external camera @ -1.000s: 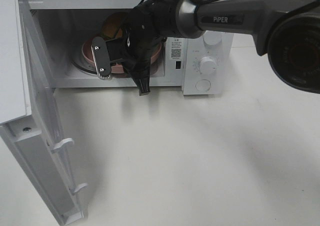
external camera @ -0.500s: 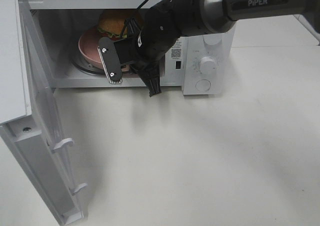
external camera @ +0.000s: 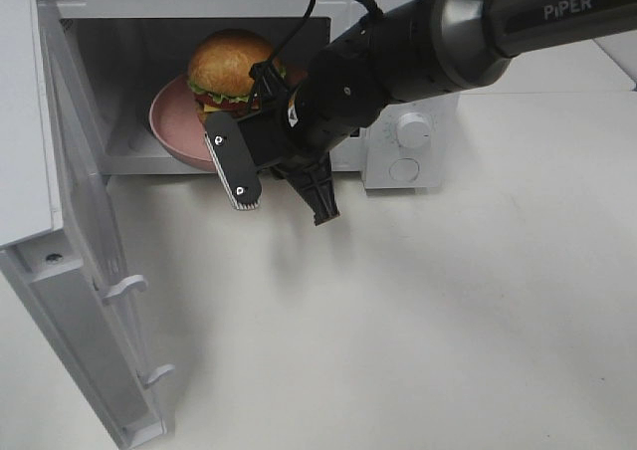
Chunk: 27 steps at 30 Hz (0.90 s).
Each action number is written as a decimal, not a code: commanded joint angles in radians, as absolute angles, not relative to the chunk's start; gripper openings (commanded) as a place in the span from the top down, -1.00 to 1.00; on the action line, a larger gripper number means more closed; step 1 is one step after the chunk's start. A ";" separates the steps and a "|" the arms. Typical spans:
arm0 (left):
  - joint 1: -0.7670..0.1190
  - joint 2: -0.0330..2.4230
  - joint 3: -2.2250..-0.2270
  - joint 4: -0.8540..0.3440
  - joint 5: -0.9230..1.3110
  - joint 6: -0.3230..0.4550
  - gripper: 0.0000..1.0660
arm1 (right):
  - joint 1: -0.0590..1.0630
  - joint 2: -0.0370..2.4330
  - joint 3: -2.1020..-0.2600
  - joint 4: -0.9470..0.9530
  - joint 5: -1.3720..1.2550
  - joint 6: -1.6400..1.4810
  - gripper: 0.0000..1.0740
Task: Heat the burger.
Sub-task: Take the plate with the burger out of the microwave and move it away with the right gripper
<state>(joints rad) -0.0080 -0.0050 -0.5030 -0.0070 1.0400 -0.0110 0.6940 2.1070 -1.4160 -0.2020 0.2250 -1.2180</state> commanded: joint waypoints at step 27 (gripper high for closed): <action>-0.008 -0.027 -0.501 -0.013 1.037 -0.008 -0.92 | 0.702 1.738 -1.001 -0.212 0.098 -1.228 1.00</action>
<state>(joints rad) -0.0080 -0.0050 -0.5030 -0.0070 1.0400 -0.0110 0.7130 1.7920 -1.0270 -0.2030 0.1480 -1.2380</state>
